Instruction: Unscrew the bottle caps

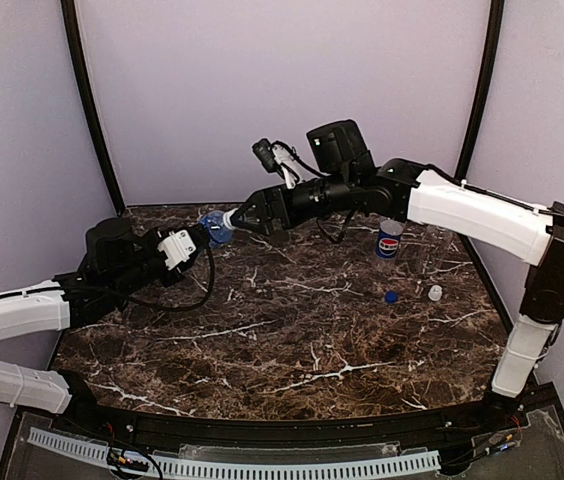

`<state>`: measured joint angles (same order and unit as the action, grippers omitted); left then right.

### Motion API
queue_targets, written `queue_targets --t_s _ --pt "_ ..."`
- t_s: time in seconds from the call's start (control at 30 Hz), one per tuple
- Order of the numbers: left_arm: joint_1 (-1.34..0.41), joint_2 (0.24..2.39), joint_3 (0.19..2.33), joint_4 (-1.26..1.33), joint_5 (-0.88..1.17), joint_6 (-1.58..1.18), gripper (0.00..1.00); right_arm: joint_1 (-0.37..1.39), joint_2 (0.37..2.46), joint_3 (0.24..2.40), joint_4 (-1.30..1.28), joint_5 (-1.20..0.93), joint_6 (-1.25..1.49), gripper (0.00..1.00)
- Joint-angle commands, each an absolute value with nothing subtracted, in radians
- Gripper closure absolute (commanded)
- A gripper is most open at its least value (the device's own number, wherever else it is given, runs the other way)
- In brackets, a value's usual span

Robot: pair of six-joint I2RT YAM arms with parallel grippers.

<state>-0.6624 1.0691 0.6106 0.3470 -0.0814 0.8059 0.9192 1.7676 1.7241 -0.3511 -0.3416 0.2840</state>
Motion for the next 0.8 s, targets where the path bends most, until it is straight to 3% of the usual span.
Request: queue_targets --t_s 0.0,0.1,0.33,0.57,0.67,0.77 --pt "-0.670 1.072 0.592 0.381 -0.110 0.824 0.72 0.953 1.783 1.786 -0.371 -0.378 0.321 0.07" --pt "-0.670 1.077 0.596 0.377 -0.108 0.825 0.73 0.962 1.805 1.804 -0.387 -0.367 0.315 0.13" --pt "-0.670 1.083 0.601 0.378 -0.093 0.825 0.73 0.963 1.847 1.846 -0.432 -0.318 0.321 0.49" --pt "-0.669 1.087 0.606 0.381 -0.099 0.832 0.73 0.970 1.861 1.870 -0.475 -0.301 0.297 0.56" --pt "-0.670 1.089 0.611 0.382 -0.099 0.834 0.73 0.972 1.862 1.868 -0.481 -0.293 0.293 0.72" --pt "-0.668 1.091 0.613 0.380 -0.096 0.836 0.73 0.975 1.855 1.863 -0.478 -0.297 0.272 0.97"
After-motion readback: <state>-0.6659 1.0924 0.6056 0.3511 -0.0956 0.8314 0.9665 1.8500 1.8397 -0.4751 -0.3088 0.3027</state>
